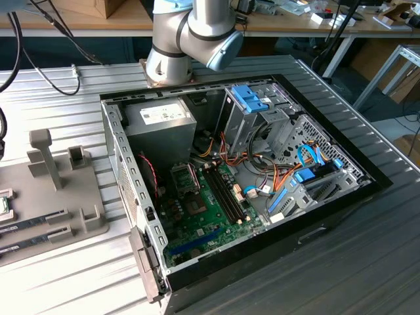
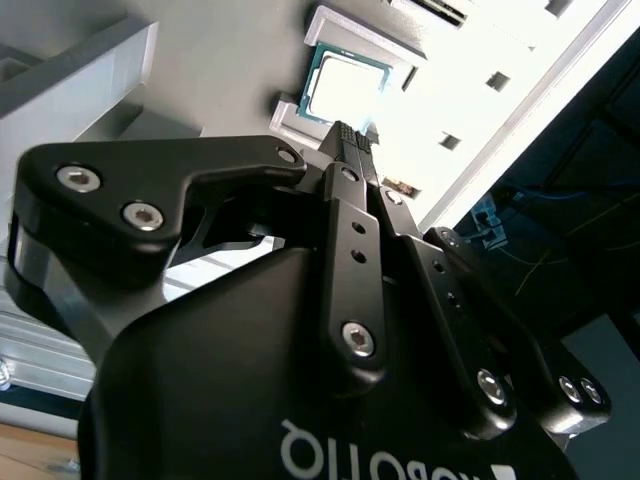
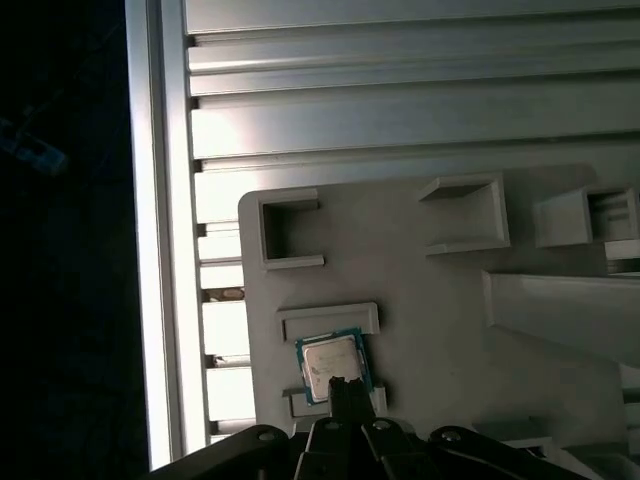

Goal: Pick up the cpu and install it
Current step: 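Pick up the cpu and move it towards the insertion slot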

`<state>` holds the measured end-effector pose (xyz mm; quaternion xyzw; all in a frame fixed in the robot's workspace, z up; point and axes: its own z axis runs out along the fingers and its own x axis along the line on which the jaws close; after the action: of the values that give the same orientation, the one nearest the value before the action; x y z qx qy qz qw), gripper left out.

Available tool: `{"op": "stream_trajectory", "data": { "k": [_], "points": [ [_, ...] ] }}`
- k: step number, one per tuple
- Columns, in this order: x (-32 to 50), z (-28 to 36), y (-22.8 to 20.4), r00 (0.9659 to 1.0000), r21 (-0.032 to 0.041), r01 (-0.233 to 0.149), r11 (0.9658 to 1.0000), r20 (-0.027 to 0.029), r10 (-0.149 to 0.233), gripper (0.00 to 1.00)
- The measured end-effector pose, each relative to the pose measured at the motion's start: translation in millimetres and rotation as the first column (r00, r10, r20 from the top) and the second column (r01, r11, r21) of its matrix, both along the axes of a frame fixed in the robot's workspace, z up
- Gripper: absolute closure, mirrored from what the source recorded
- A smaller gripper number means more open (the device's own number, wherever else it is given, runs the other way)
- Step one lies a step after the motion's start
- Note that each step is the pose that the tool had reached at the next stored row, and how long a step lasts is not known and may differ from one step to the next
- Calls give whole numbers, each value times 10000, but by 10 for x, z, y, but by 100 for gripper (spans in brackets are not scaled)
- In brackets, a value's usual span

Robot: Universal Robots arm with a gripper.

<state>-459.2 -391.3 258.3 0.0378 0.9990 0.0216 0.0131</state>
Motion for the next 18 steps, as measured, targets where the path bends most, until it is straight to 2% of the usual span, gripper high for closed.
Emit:
{"op": "stream_trajectory", "data": {
  "k": [9, 18],
  "points": [
    [0, -61, 0, 10000, 0, 0, 10000, 0, 0, 89],
    [0, -85, 0, 10000, 0, 0, 10000, 0, 0, 89]
  ]
}}
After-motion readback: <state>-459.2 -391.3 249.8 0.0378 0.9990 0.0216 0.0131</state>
